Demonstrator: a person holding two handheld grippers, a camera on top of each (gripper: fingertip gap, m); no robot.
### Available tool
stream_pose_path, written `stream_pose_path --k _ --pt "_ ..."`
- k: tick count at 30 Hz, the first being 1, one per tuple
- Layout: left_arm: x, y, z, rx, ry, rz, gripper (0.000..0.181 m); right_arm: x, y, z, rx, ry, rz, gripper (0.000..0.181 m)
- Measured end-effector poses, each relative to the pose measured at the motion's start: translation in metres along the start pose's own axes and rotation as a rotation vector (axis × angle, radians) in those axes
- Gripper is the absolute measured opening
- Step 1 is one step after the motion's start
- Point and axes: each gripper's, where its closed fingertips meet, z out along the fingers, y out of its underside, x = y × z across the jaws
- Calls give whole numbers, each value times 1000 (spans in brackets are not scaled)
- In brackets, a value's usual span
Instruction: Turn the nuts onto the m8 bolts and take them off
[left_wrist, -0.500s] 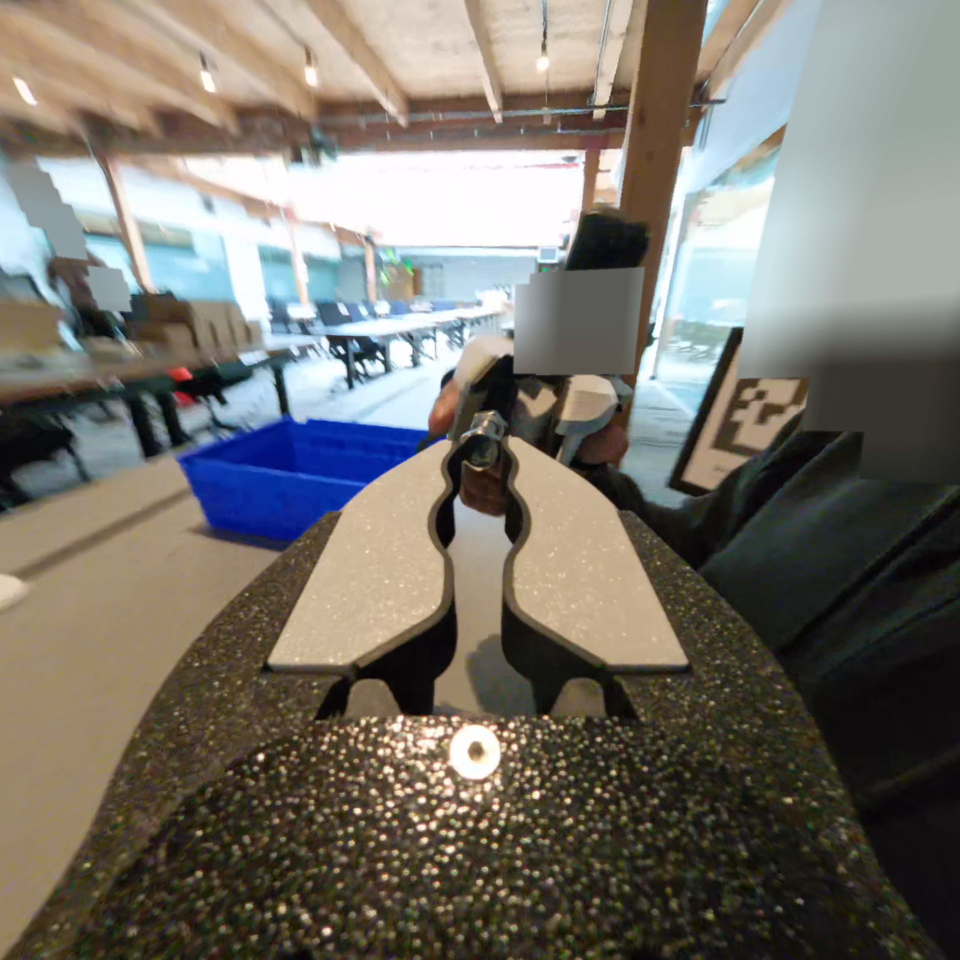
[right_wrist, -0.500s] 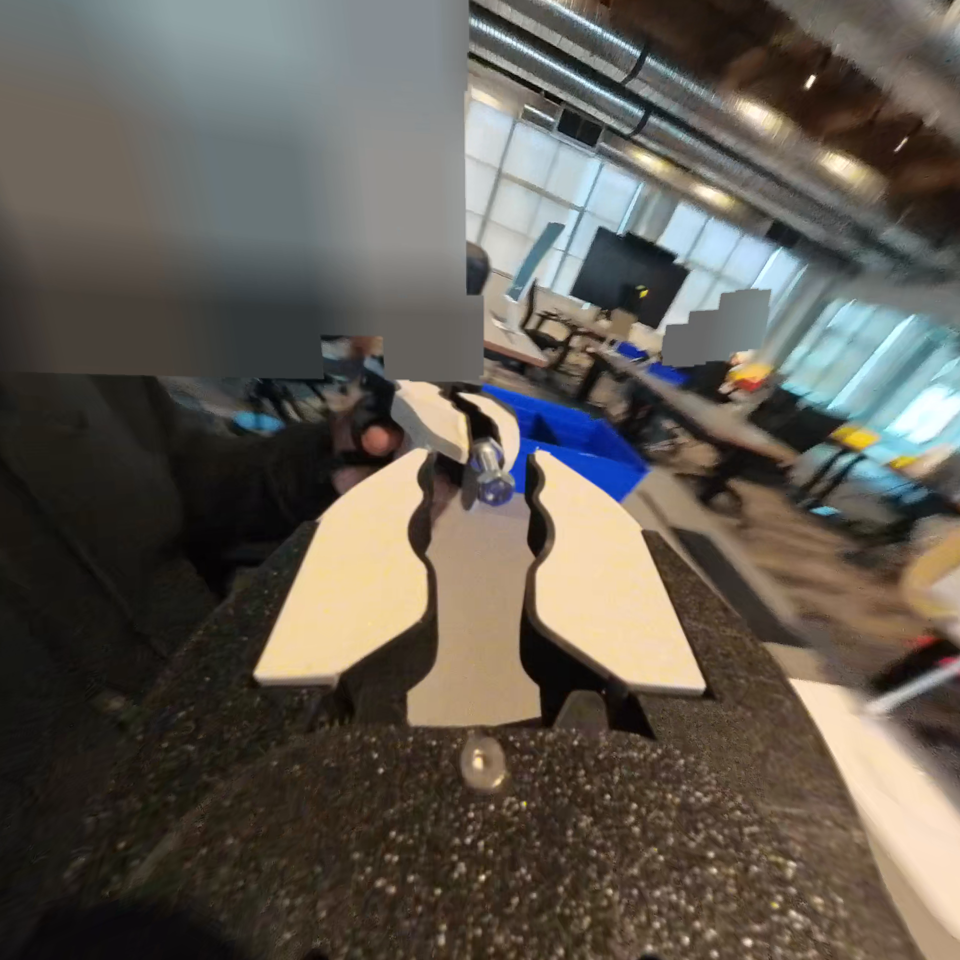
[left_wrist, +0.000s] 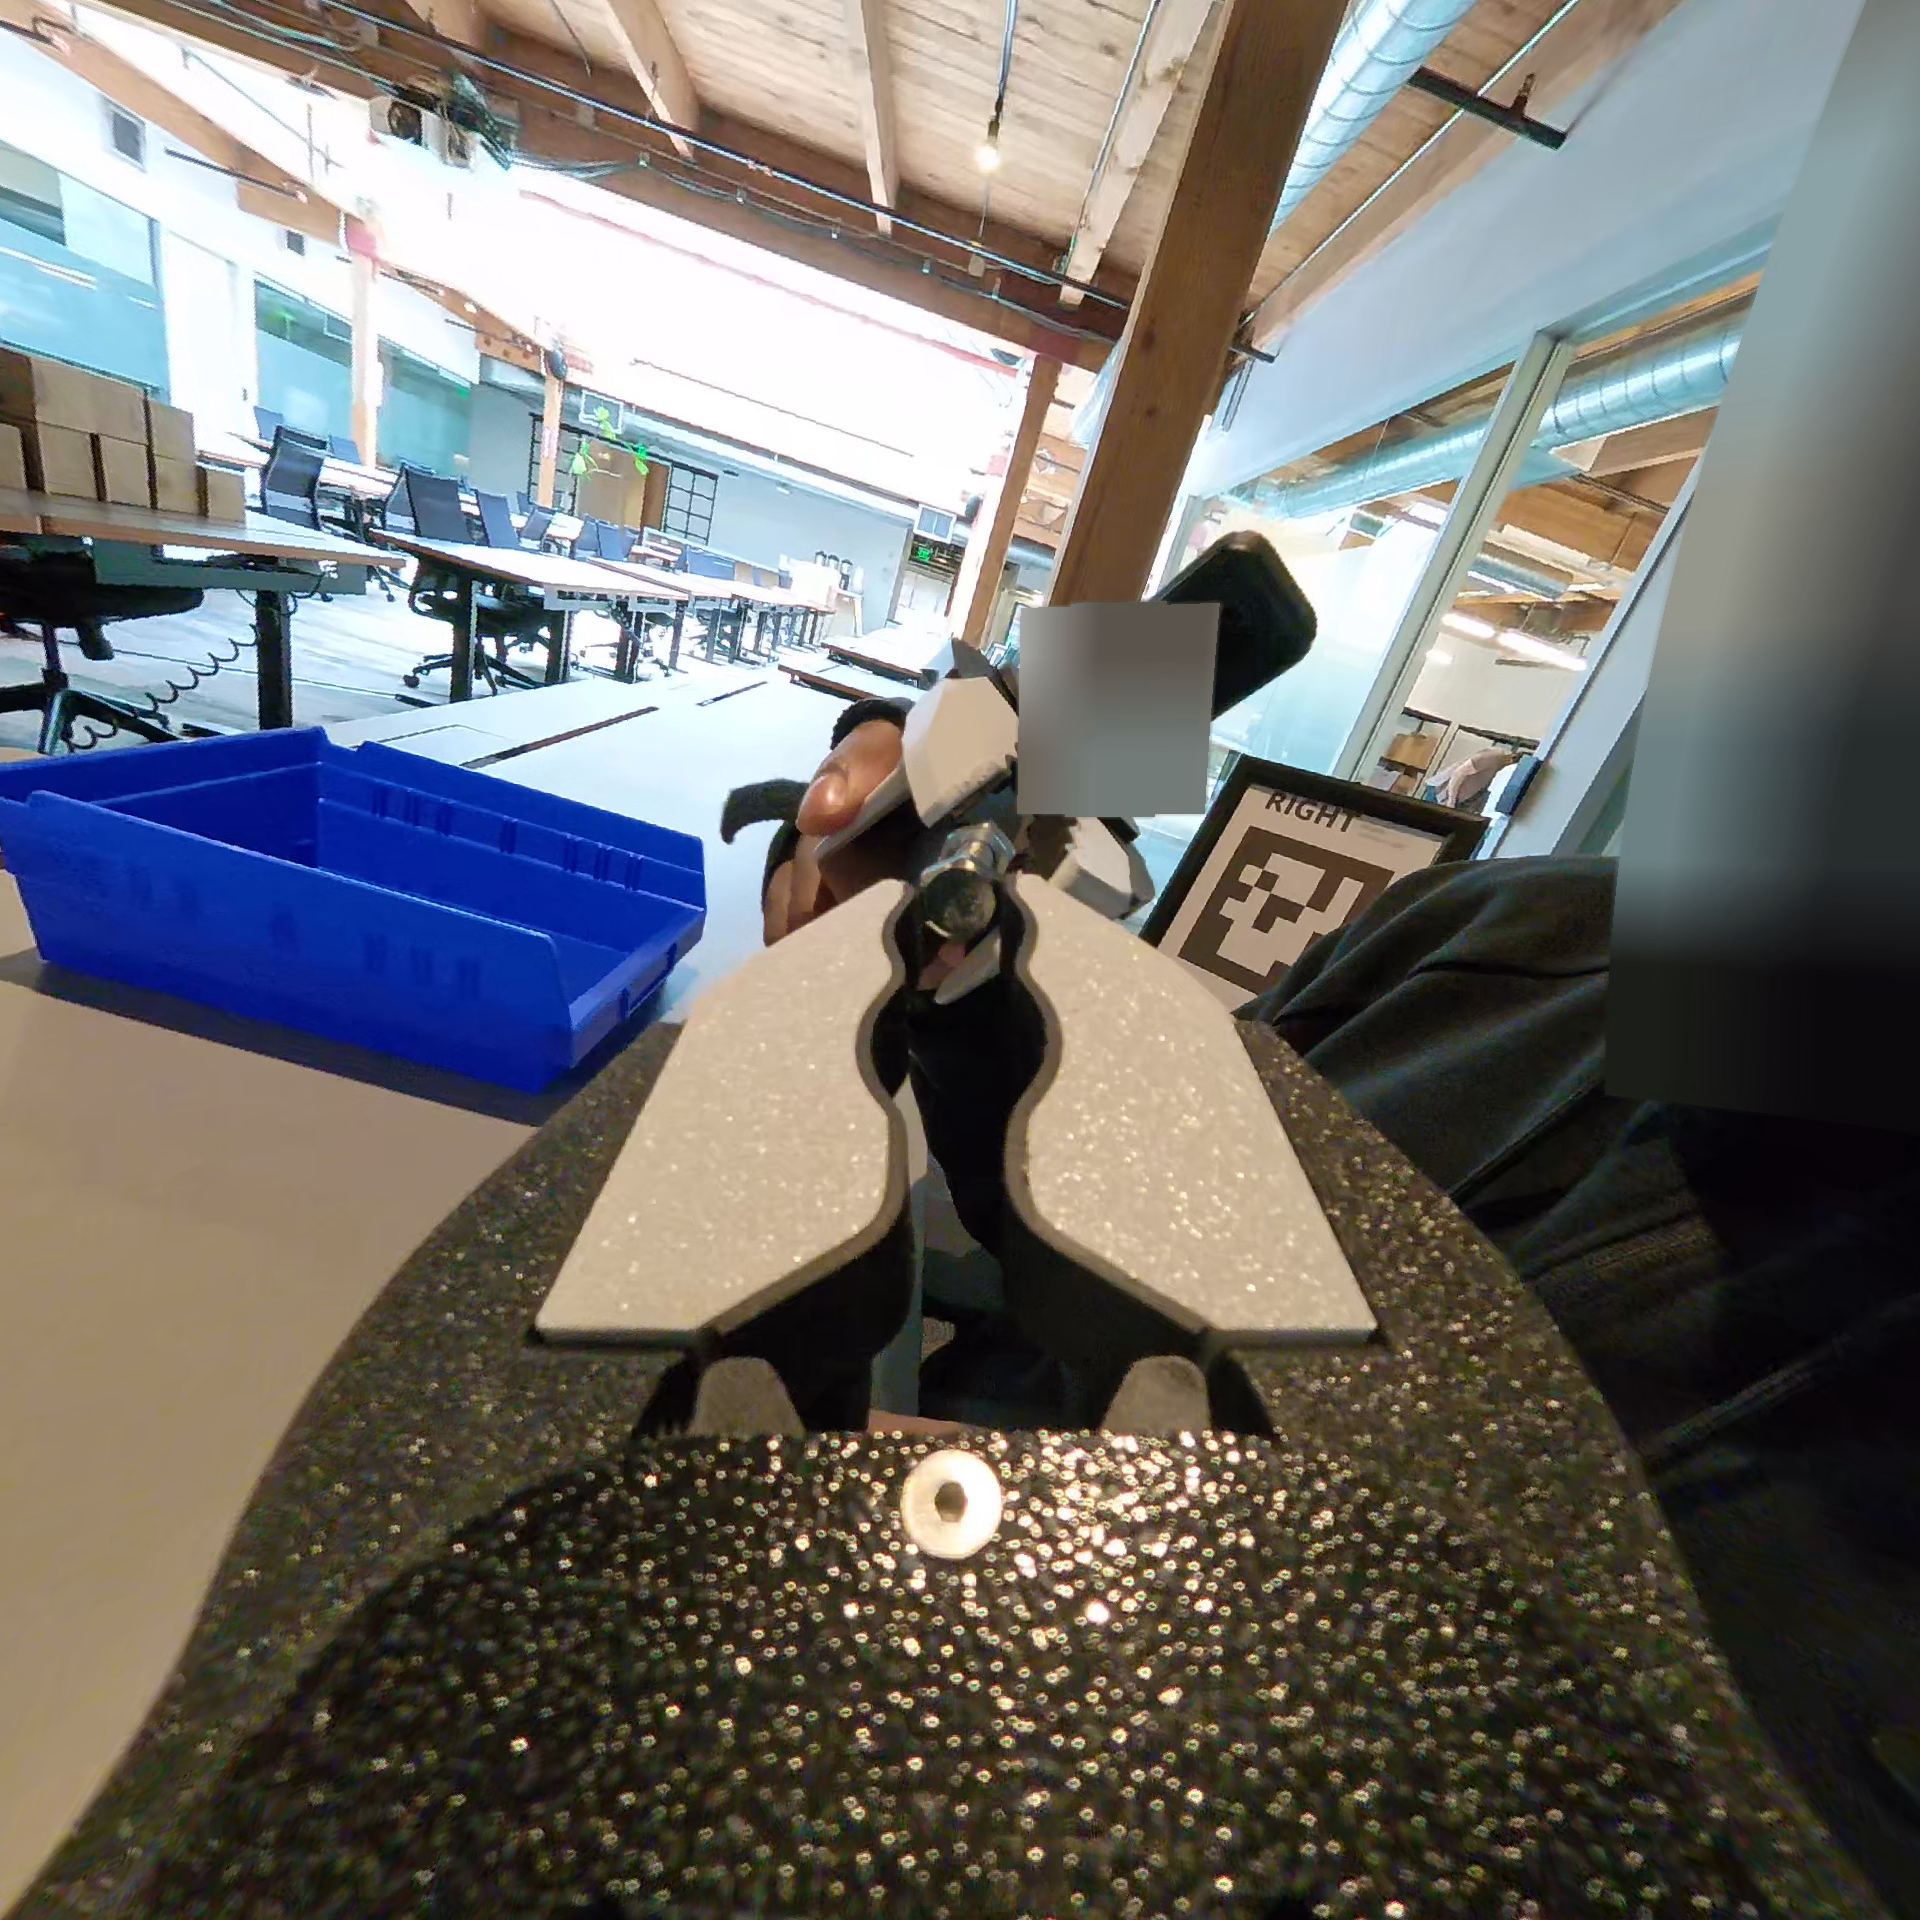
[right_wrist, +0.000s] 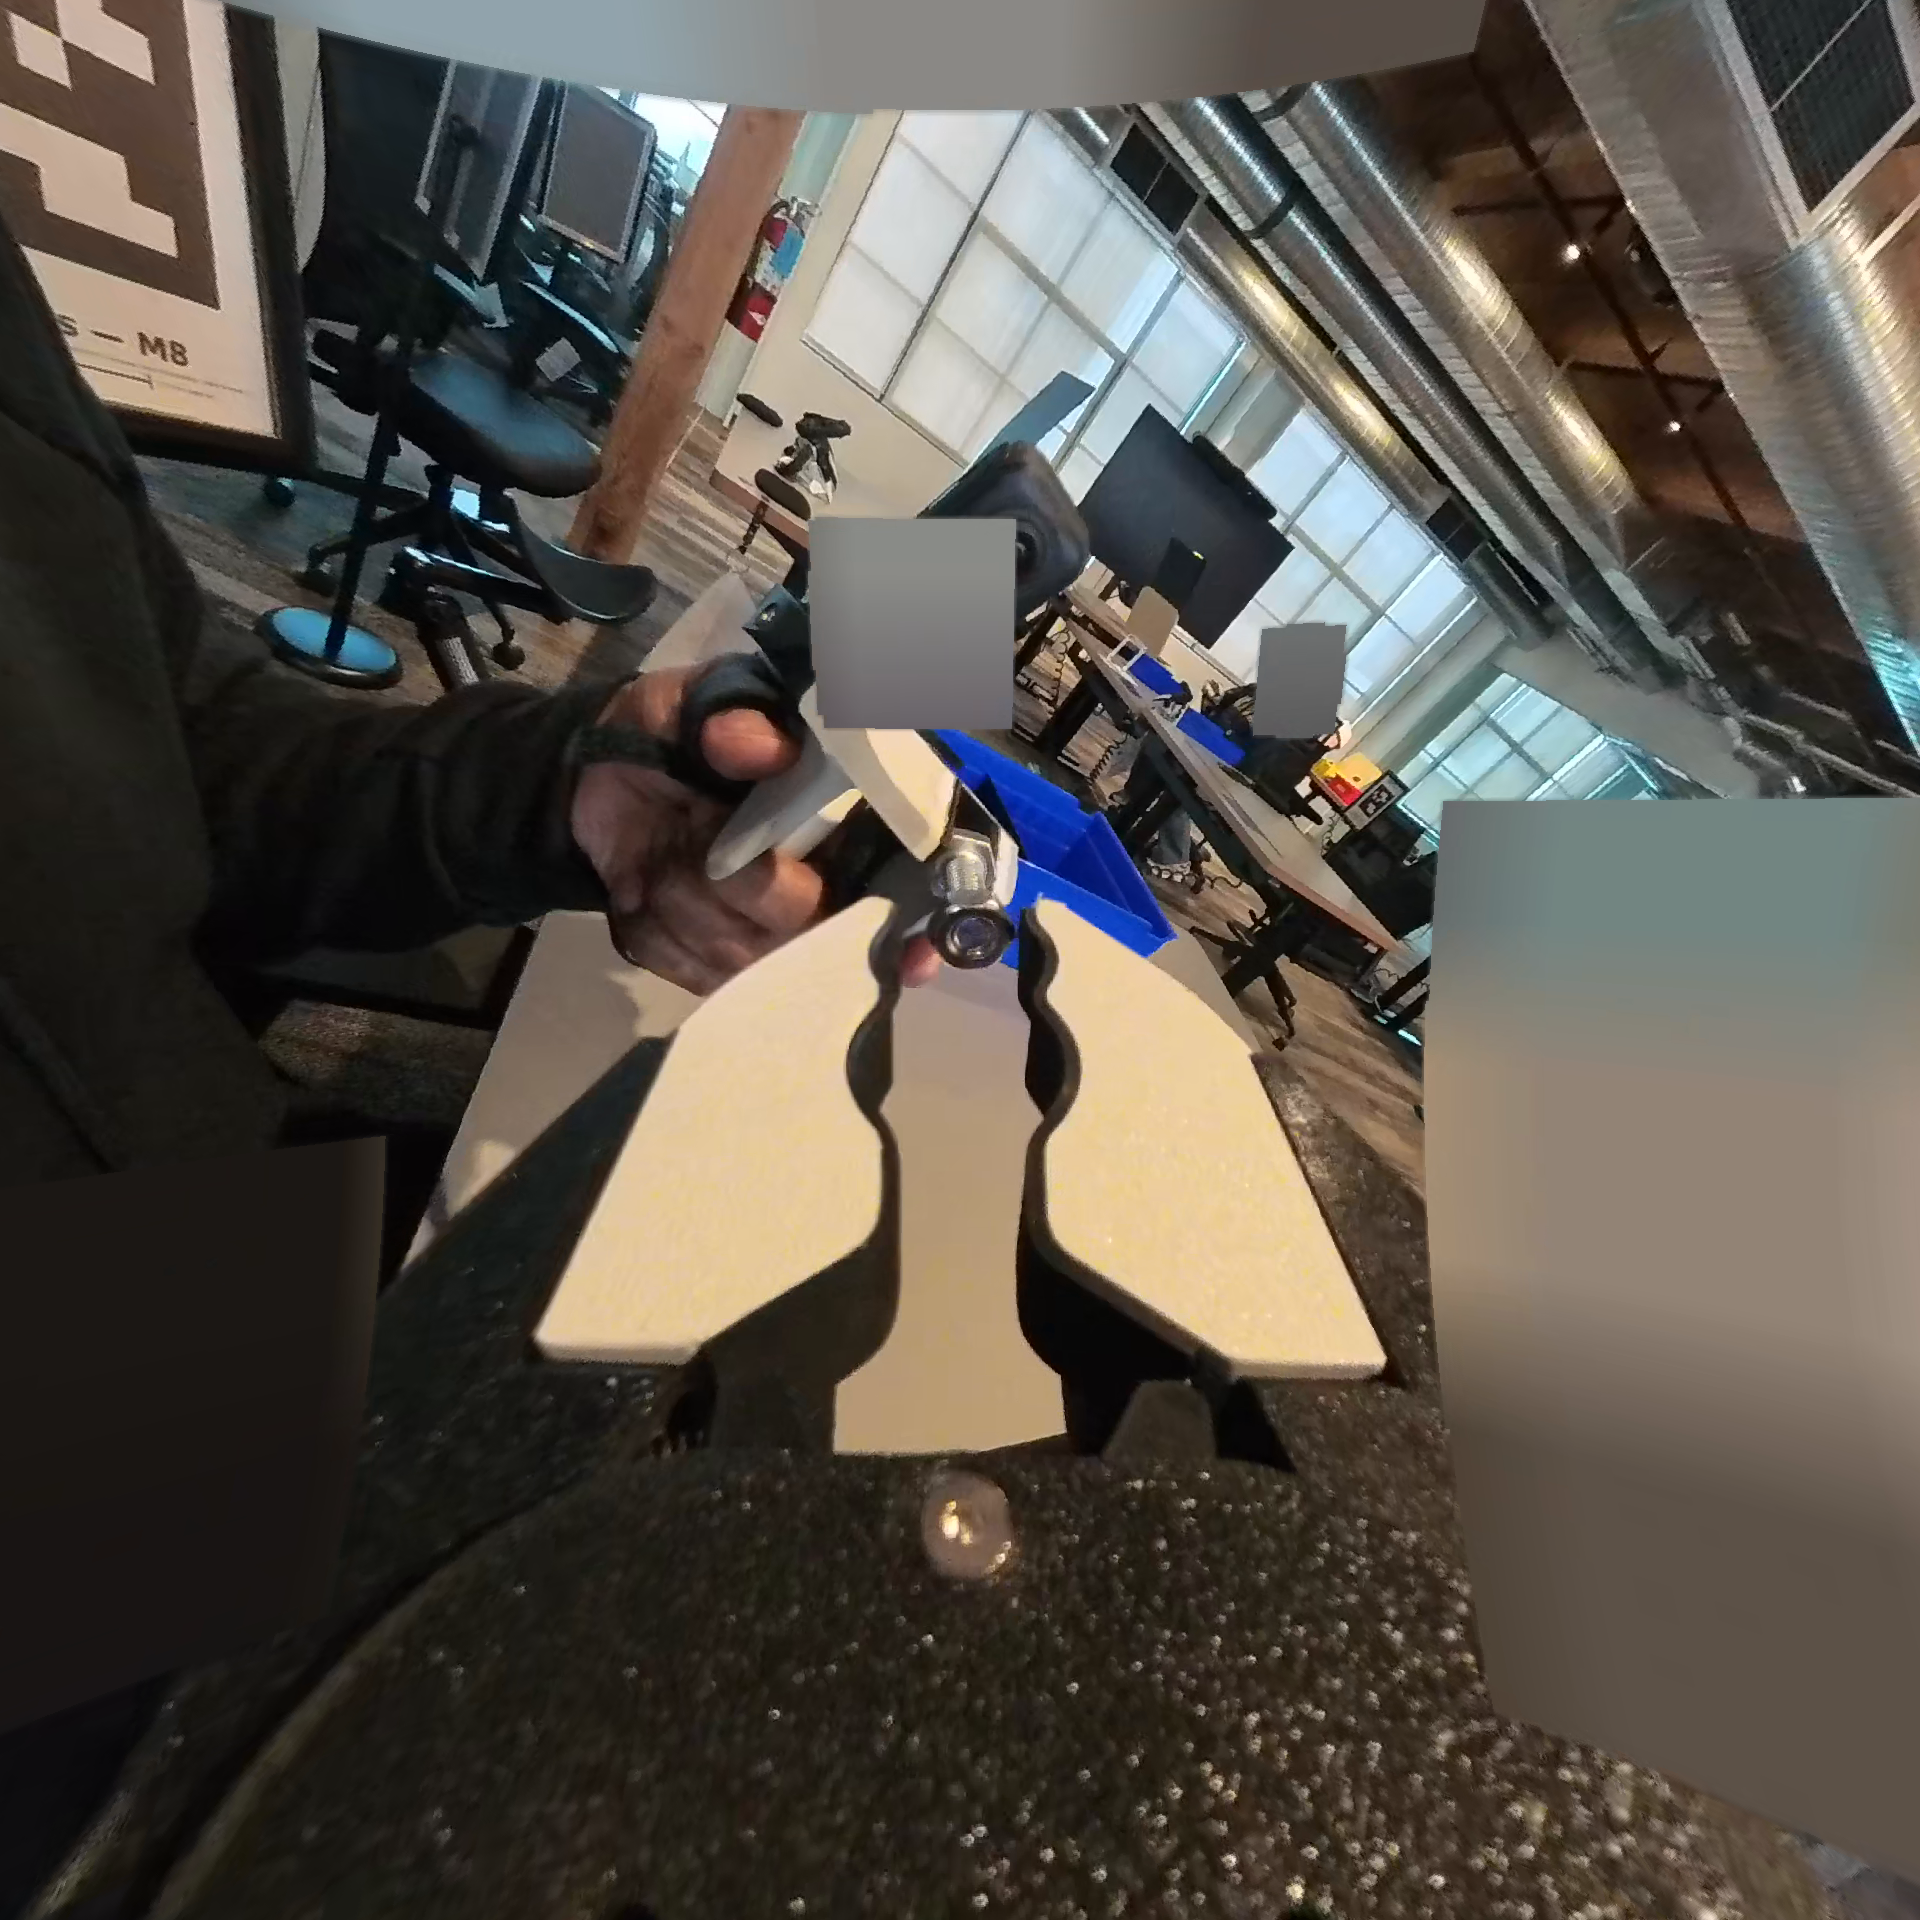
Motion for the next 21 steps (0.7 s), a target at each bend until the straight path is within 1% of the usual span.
stream_pose_path --k 1,3,5,7,10,11,12,15,18,21 --pt "1 0 0 -2 2 -1 14 0 0 0 0 6 -2 17" --pt "2 0 0 -3 -5 14 13 1 -1 0 -2 15 7 16" --pt "1 -1 0 -4 -41 102 13 2 -1 0 -8 9 63 16" --pt "3 -4 0 -8 -99 295 14 3 -2 1 5 -31 209 16" --pt "7 -6 -1 -18 -208 664 14 2 -8 2 63 -141 528 16" --pt "10 -8 -1 -13 -227 724 14 2 -11 1 86 -167 583 16" --pt "13 -10 0 1 -227 721 14 3 -14 1 109 -174 576 16" --pt "19 -17 -1 67 -170 578 13 6 -20 -4 138 -97 376 28" --pt "15 -16 -2 61 -134 385 13 2 -23 -9 122 -35 173 29" --pt "15 -11 0 43 -85 246 13 1 -22 -8 86 18 59 29"
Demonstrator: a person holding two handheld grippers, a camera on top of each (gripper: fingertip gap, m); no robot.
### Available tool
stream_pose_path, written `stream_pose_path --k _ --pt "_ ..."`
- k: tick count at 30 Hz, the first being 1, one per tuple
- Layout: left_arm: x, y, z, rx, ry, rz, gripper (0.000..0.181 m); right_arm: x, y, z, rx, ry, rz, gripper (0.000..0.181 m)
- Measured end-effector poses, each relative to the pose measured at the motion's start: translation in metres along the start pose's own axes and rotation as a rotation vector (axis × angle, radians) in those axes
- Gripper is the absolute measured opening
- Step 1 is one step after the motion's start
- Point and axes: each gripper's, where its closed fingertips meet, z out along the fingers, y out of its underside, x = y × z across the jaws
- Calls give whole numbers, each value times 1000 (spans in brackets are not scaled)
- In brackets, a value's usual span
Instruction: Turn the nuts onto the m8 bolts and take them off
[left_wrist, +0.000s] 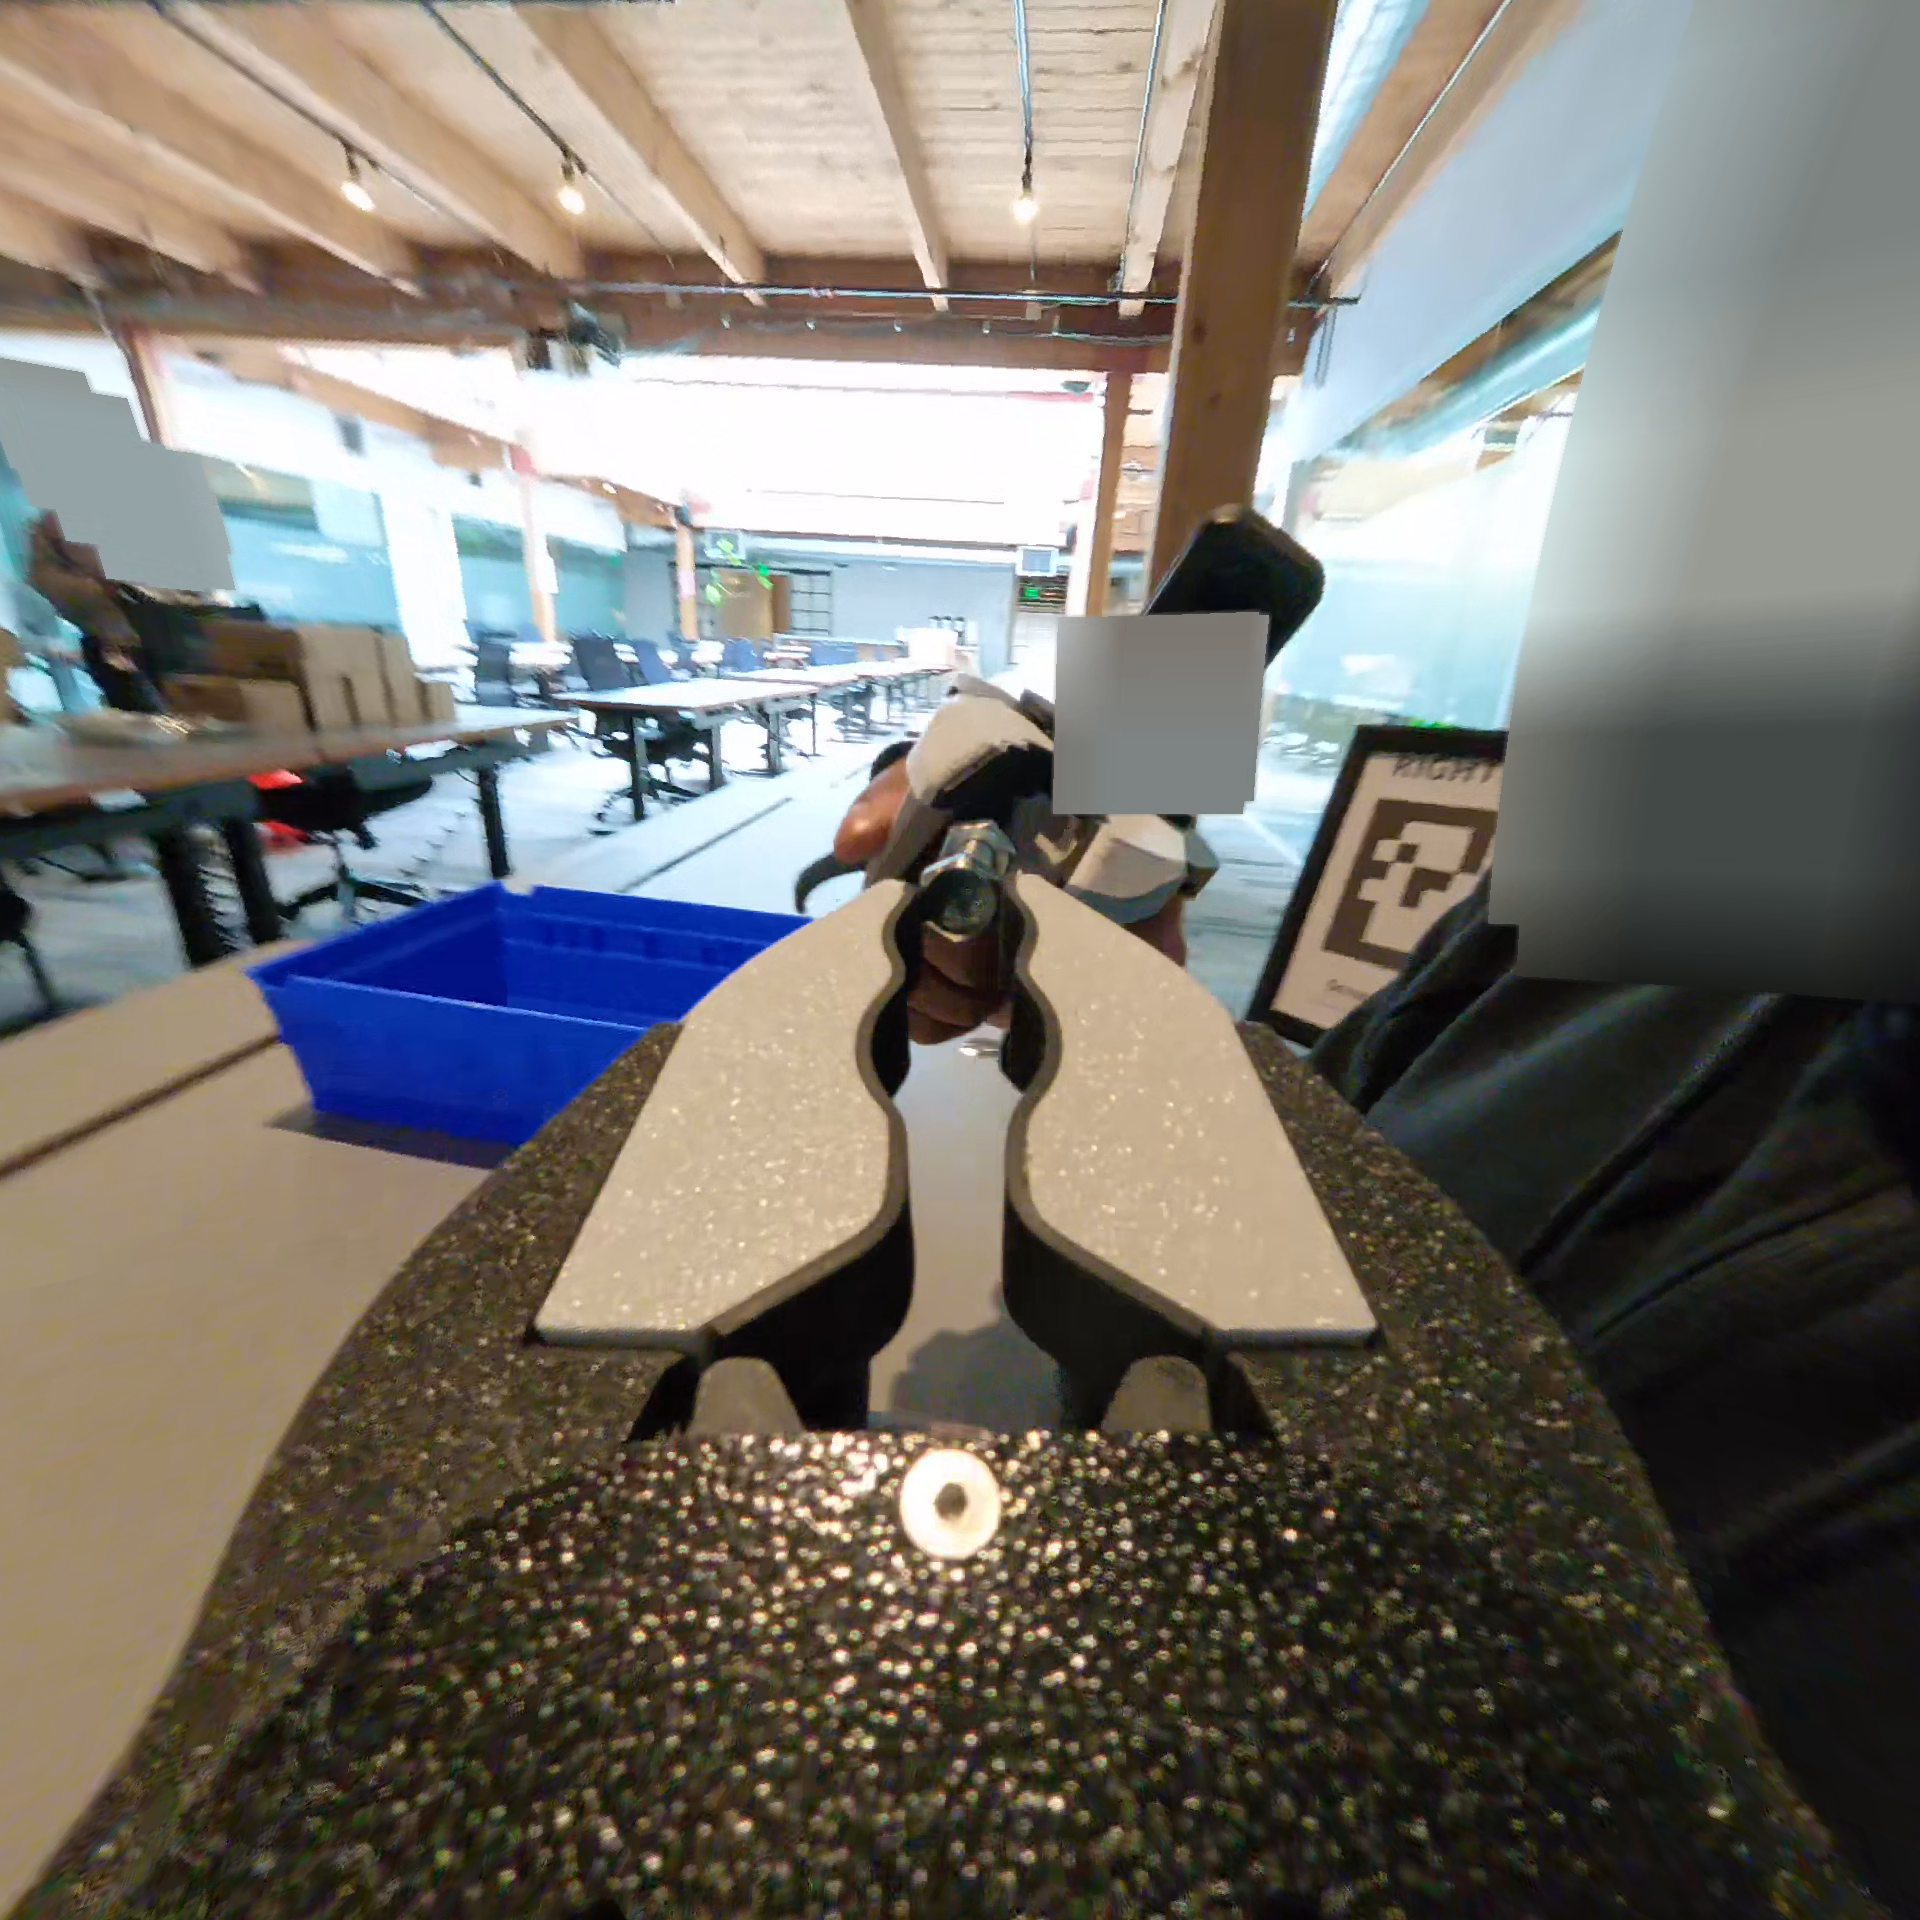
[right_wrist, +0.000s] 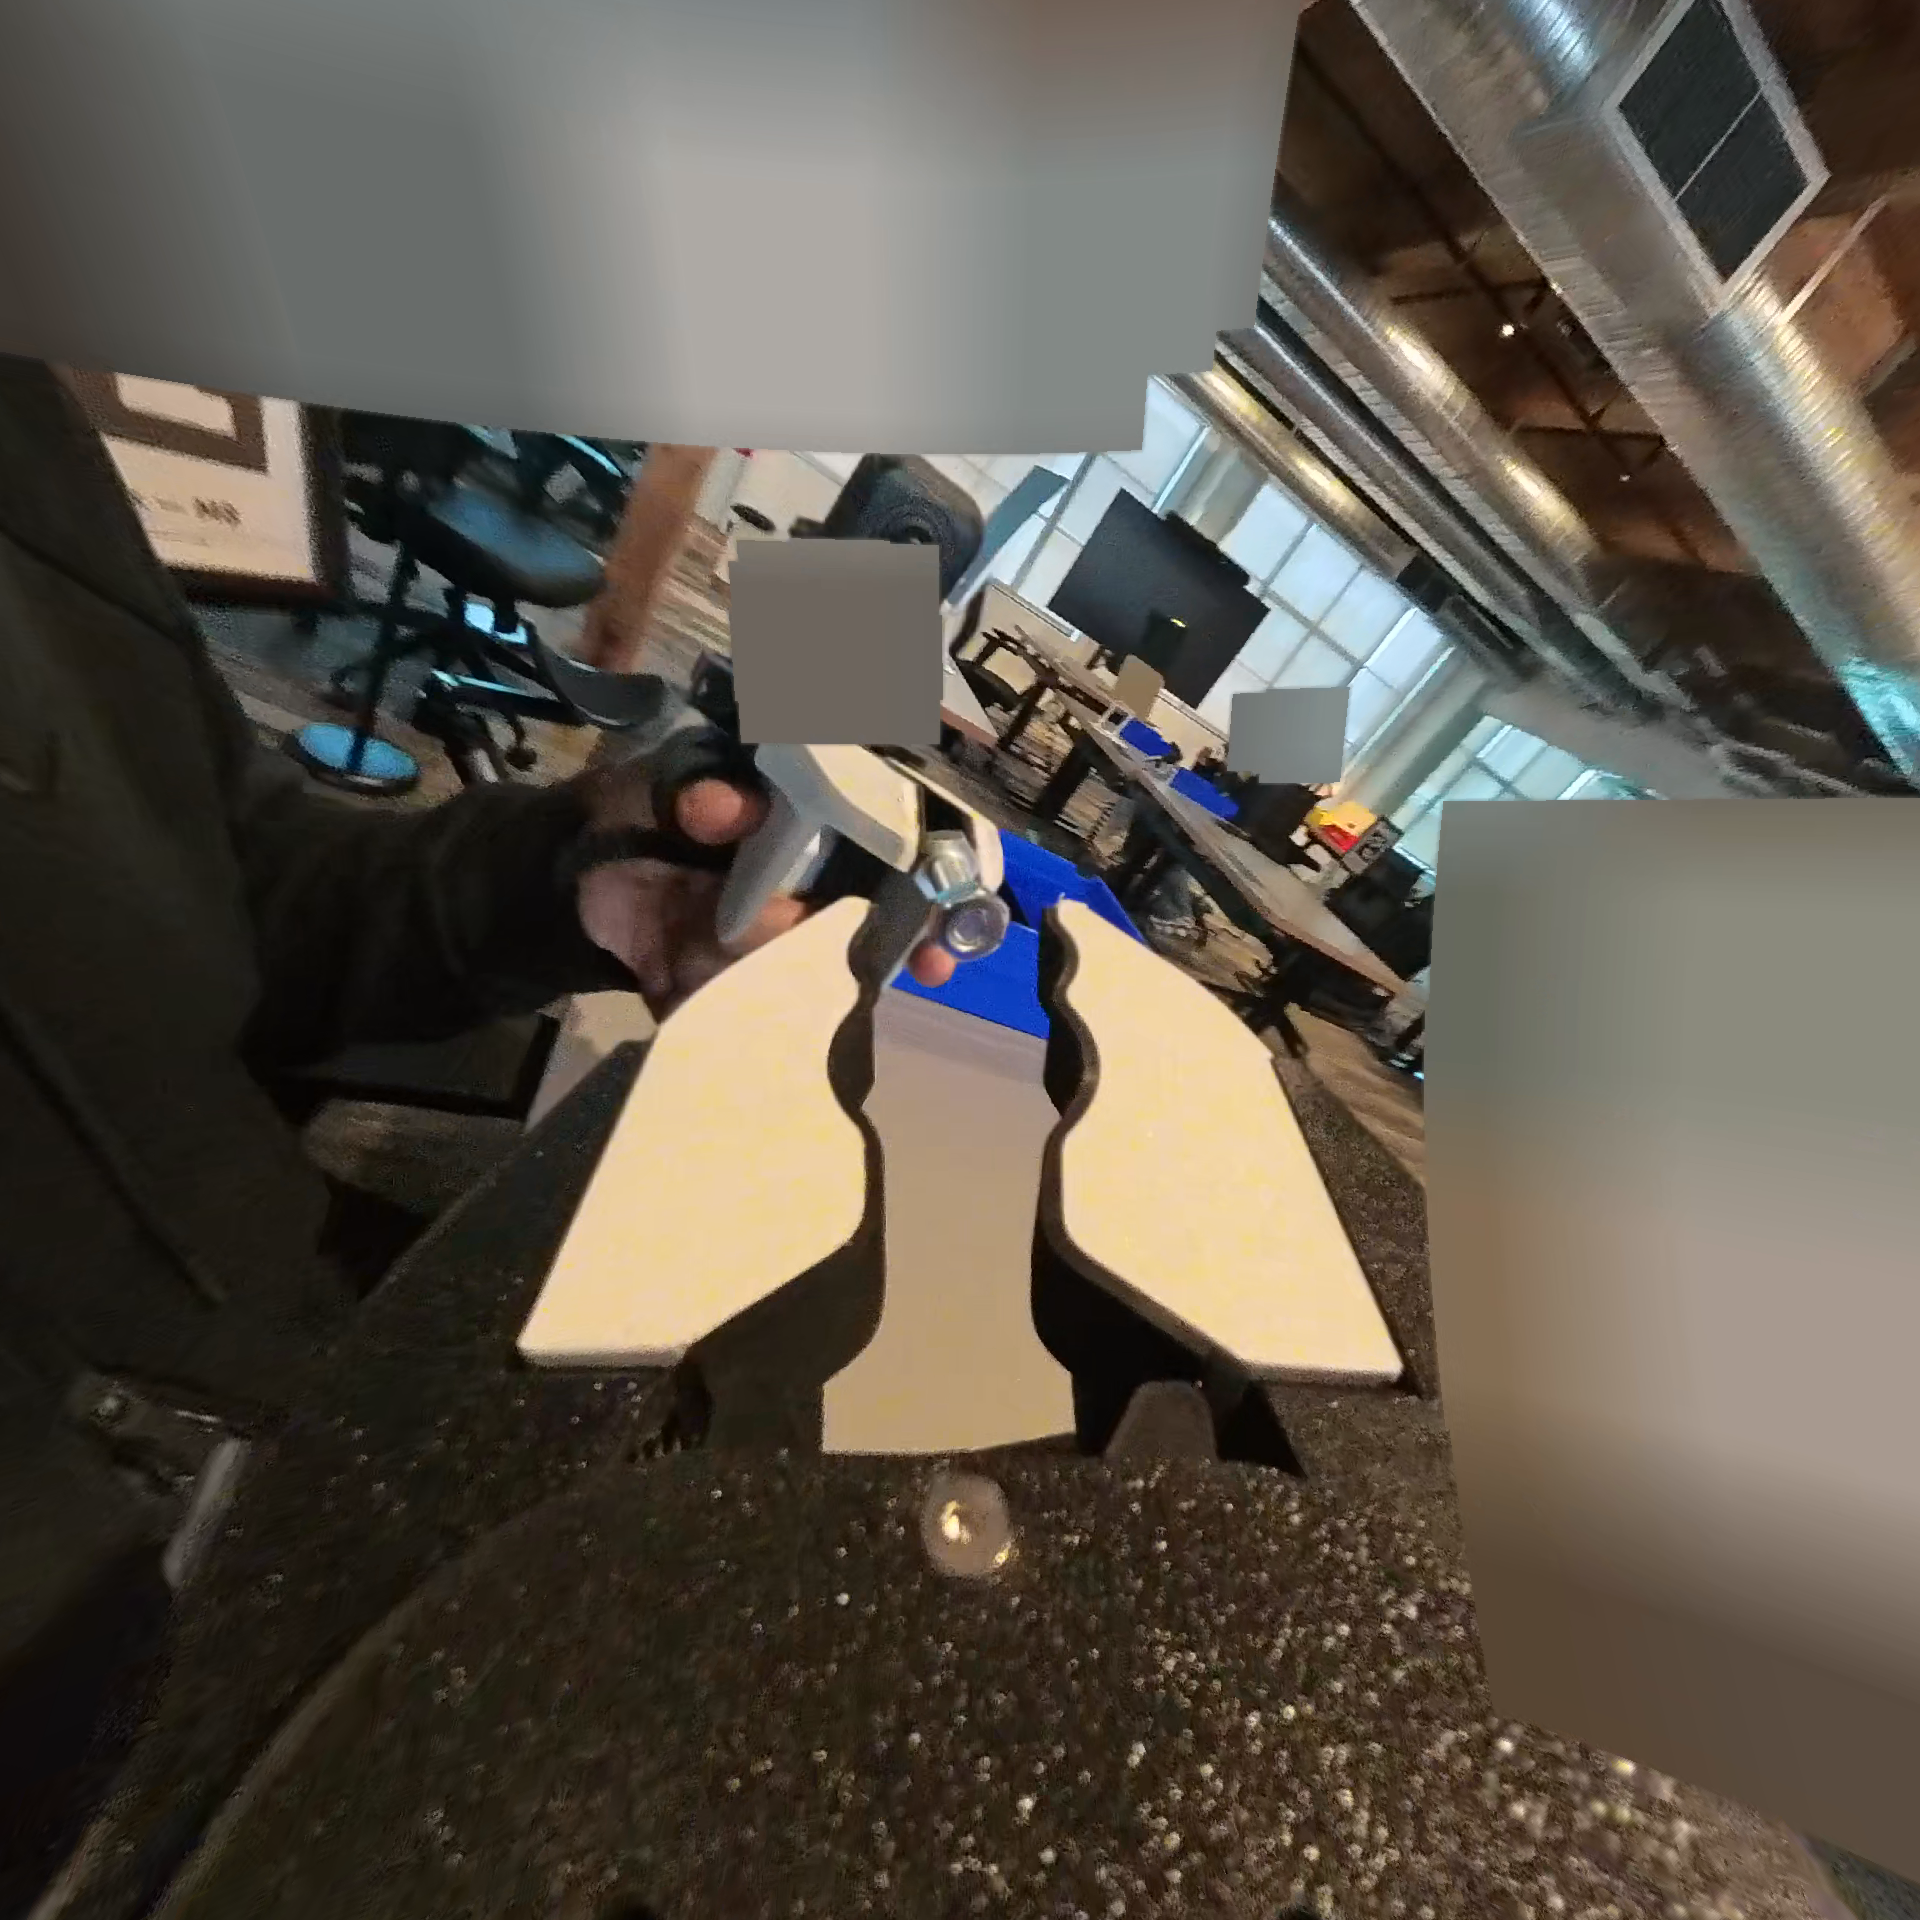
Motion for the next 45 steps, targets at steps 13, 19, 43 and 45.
stream_pose_path --k 13,19,43,45 --pt "5 4 0 -53 -123 384 14 -4 4 6 -26 -126 332 15" --pt "8 -2 -1 -24 -146 340 13 -3 -1 5 50 -159 301 23" --pt "11 4 -1 -46 -96 302 13 -8 6 3 7 -218 353 18" --pt "11 0 -5 -13 -51 161 14 -6 6 2 8 -154 197 21"
